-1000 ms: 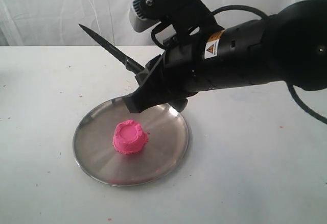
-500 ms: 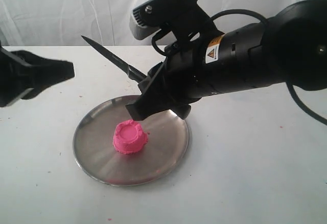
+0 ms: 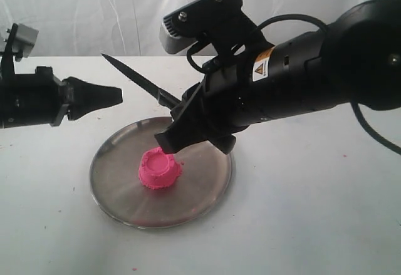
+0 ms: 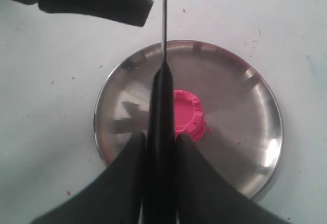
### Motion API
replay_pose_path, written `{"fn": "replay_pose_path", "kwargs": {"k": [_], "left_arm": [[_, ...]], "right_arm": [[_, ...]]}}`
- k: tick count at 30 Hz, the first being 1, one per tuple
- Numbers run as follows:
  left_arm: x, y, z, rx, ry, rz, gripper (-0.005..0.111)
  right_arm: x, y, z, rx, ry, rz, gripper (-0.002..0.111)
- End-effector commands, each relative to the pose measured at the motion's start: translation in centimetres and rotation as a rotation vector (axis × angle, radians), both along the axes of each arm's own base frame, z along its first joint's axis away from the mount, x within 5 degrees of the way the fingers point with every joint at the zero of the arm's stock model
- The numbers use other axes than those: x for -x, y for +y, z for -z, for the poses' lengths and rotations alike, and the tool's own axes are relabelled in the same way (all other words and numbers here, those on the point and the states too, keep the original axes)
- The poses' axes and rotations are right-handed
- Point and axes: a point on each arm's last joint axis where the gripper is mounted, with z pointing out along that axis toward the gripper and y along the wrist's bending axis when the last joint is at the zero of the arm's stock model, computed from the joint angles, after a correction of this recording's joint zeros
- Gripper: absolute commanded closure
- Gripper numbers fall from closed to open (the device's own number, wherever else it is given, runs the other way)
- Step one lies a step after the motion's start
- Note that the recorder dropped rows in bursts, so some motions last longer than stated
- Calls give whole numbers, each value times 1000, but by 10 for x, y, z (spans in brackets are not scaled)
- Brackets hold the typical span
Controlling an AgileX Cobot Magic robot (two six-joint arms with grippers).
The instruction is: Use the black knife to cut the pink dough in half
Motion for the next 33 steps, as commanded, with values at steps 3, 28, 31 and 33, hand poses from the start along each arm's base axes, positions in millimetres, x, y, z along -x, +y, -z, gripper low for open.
{"fn": "replay_pose_path", "kwargs": {"k": [3, 28, 31, 33], "left_arm": [[-17, -4, -19, 108, -55, 74, 107], [-20, -5, -17, 127, -55, 97, 107], [-18, -6, -13, 89, -37, 117, 107], [-17, -6, -11, 72, -16, 133, 107]], "right_arm": [[2, 1, -6, -27, -2, -1, 108], [-10, 1, 7, 22, 2, 73, 108], [-13, -2, 8, 50, -23, 114, 108], [-14, -3, 8, 58, -30, 124, 108]]}}
